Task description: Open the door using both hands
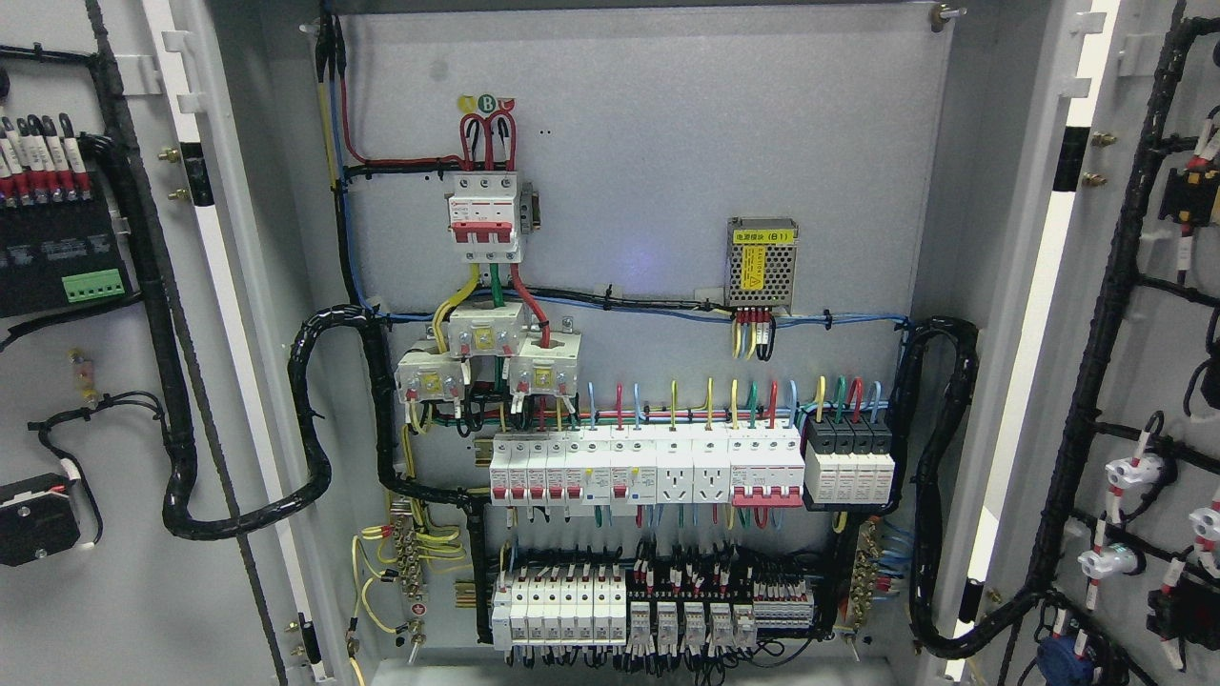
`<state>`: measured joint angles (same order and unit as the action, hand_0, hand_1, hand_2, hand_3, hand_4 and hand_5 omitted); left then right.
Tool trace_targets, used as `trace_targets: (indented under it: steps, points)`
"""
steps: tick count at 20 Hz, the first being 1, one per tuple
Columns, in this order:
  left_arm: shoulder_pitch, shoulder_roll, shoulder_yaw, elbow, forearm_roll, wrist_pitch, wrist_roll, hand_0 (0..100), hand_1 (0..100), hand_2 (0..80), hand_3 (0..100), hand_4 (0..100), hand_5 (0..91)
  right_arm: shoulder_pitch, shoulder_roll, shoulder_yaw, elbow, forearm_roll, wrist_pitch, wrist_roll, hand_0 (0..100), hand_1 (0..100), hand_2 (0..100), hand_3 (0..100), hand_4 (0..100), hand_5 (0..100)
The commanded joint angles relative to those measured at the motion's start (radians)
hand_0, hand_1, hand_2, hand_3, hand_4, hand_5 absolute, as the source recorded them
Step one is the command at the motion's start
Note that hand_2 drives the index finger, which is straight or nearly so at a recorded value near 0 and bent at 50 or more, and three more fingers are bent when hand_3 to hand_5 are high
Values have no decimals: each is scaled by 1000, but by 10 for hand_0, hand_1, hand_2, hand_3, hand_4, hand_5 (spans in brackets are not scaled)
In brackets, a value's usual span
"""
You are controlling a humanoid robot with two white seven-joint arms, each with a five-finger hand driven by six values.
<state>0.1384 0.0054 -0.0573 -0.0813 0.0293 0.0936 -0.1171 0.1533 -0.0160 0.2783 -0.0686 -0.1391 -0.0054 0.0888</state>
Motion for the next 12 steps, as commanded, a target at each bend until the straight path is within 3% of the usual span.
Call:
trace_targets:
  steps: [1, 4, 12]
  points:
    - [0, -36, 13, 21, -12, -11, -24, 0, 0, 0, 0, 31, 0, 2, 54, -2, 38, 10, -1, 2, 0, 0, 0, 0, 0, 0]
    - [0, -35, 10, 20, -6, -11, -55, 0, 0, 0, 0, 31, 0, 2, 51, -4, 33, 10, -7, 14, 0, 0, 0, 0, 0, 0]
    - [0, -32, 7, 17, 0, -34, -45, 0, 0, 0, 0, 32, 0, 3, 53, -7, -8, 3, -10, 19, 0, 0, 0, 0, 0, 0]
